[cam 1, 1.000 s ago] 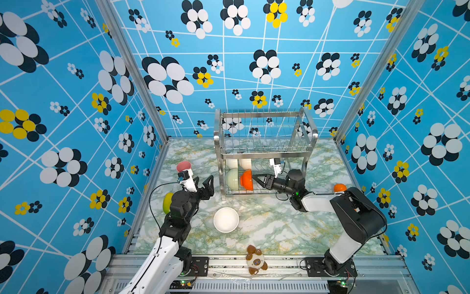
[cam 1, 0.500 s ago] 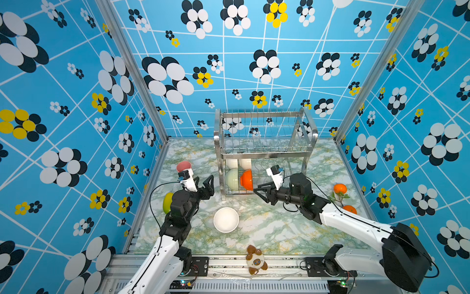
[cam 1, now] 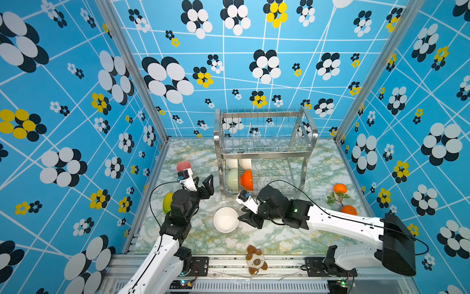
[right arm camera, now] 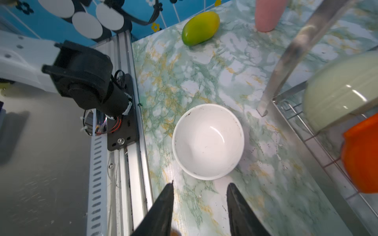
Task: Load bowls into a dish rack
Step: Pick up the bowl from the bottom-center of the table.
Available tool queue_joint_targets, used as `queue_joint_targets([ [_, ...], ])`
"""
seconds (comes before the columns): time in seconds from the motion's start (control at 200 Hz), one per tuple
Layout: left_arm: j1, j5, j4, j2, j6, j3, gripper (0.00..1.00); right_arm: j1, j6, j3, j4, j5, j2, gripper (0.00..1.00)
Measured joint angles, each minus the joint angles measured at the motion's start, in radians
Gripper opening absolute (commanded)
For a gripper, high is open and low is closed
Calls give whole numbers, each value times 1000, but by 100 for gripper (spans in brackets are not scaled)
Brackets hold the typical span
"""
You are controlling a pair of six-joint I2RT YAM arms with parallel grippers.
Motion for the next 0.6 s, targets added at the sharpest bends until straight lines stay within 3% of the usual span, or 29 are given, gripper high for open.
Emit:
queue_joint_targets([
  [0.36, 1, -37, -47, -58, -3, 0, 80, 177, -119, 208, -118, 91, 276, 45],
  [0.6, 10, -41, -52, -70, -3, -2, 80, 199, -141, 249, -134, 120, 383, 44],
])
